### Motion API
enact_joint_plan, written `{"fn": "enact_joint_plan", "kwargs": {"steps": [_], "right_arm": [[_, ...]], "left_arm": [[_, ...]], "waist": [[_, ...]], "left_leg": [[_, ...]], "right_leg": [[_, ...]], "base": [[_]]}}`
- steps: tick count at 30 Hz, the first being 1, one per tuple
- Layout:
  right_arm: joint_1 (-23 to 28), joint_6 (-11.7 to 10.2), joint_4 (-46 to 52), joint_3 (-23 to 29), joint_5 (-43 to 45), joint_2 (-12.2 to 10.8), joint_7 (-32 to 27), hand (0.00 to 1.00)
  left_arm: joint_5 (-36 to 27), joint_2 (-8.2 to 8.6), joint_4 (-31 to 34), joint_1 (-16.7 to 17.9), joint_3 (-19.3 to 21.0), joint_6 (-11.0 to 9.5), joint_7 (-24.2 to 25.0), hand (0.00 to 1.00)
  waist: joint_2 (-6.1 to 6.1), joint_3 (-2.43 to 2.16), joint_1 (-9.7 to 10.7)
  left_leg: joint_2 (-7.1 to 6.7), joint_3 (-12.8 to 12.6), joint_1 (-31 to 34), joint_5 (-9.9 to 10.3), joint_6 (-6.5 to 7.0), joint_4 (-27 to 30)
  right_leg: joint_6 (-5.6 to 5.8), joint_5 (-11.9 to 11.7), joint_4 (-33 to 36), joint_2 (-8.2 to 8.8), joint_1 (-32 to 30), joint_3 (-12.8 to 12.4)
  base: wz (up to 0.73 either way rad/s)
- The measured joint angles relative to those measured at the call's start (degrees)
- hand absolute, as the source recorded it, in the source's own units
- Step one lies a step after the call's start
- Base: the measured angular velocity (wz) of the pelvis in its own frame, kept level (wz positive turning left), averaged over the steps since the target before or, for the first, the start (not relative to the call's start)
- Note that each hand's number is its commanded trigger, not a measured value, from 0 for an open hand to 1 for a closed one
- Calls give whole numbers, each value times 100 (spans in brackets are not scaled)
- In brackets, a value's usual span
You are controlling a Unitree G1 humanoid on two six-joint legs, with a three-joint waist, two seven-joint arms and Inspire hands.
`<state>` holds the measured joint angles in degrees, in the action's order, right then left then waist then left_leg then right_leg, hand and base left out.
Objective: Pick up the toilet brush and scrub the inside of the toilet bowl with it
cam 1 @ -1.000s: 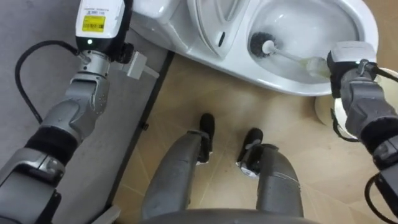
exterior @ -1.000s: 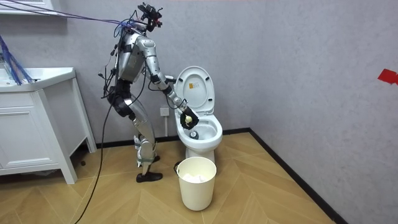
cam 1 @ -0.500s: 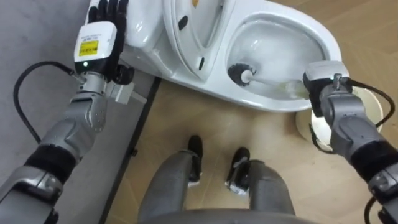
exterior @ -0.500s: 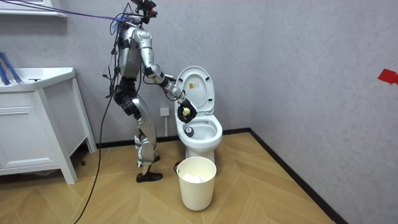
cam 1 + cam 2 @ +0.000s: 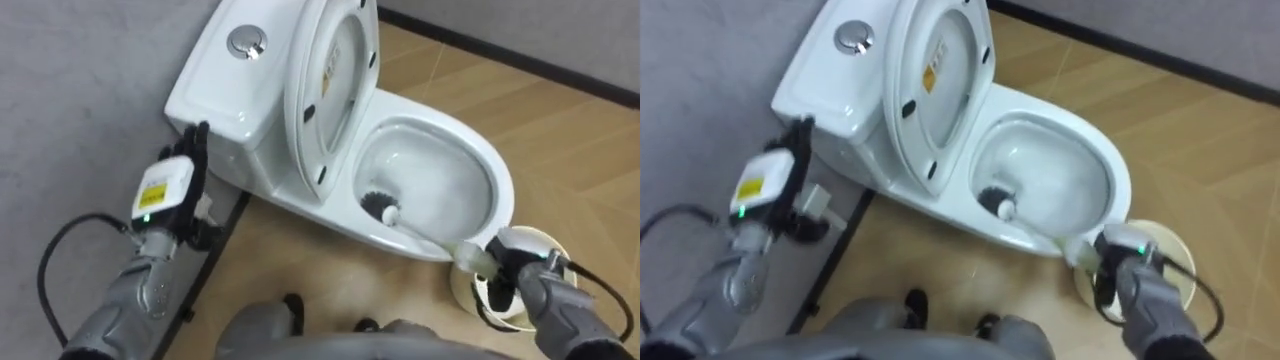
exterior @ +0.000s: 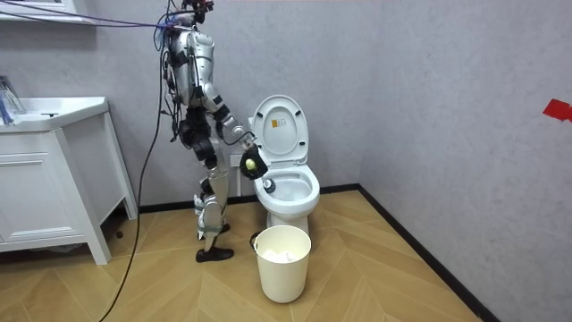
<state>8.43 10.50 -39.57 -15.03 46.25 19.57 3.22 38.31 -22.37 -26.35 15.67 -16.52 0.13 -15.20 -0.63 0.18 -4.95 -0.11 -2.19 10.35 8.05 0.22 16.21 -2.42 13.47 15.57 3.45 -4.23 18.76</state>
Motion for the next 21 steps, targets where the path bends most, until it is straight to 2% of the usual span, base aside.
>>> {"fn": "enact_joint_plan", "kwargs": {"steps": [1, 3, 6, 10, 12, 17, 21], "right_arm": [[50, -19, -1, 58, -55, -28, 2, 100], [208, -128, -107, 201, -268, -36, -17, 100], [227, -232, -605, 354, -399, -131, -129, 100], [355, -307, -762, 655, -622, -293, -181, 100], [454, -350, -966, 888, -811, -428, -236, 100], [479, -334, -1659, 1062, -1468, -517, -355, 100], [616, -332, -1841, 1460, -1953, -680, -523, 100]], "left_arm": [[-2, 30, -51, 113, 89, 24, 61, 0], [-42, 259, -343, 536, 541, 126, 268, 0], [-271, 516, -981, 671, 1050, 189, 412, 0], [-296, 773, -1437, 854, 1493, 288, 535, 0], [-411, 988, -1899, 871, 1892, 353, 588, 0], [-907, 1094, -2734, 826, 2239, 589, 741, 0], [-1167, 1255, -3116, 708, 2525, 776, 892, 0]], "waist": [[0, 1, -2], [1, 5, -27], [3, 2, -47], [17, 9, -37], [48, -12, -54], [72, -24, -132], [57, -24, -87]], "left_leg": [[4, -6, -49, 10, -5, -18], [-7, -12, -242, 11, -6, -75], [-44, -8, -483, 17, -2, -84], [-72, 45, -634, 34, -1, -104], [-77, 26, -845, 43, -3, -227], [-81, -16, -1160, 68, -23, -372], [-60, -88, -1262, 134, -49, -375]], "right_leg": [[-1, 1, -25, -6, 53, 0], [0, 2, -196, -23, 290, -12], [19, 11, -401, -26, 628, 43], [25, 70, -425, -6, 816, 100], [35, 80, -508, -13, 997, 91], [40, 138, -500, -18, 1187, -91], [42, 166, -492, -44, 1247, -178]], "base": [[-4], [0], [15], [14], [-4], [-13], [-9]]}}
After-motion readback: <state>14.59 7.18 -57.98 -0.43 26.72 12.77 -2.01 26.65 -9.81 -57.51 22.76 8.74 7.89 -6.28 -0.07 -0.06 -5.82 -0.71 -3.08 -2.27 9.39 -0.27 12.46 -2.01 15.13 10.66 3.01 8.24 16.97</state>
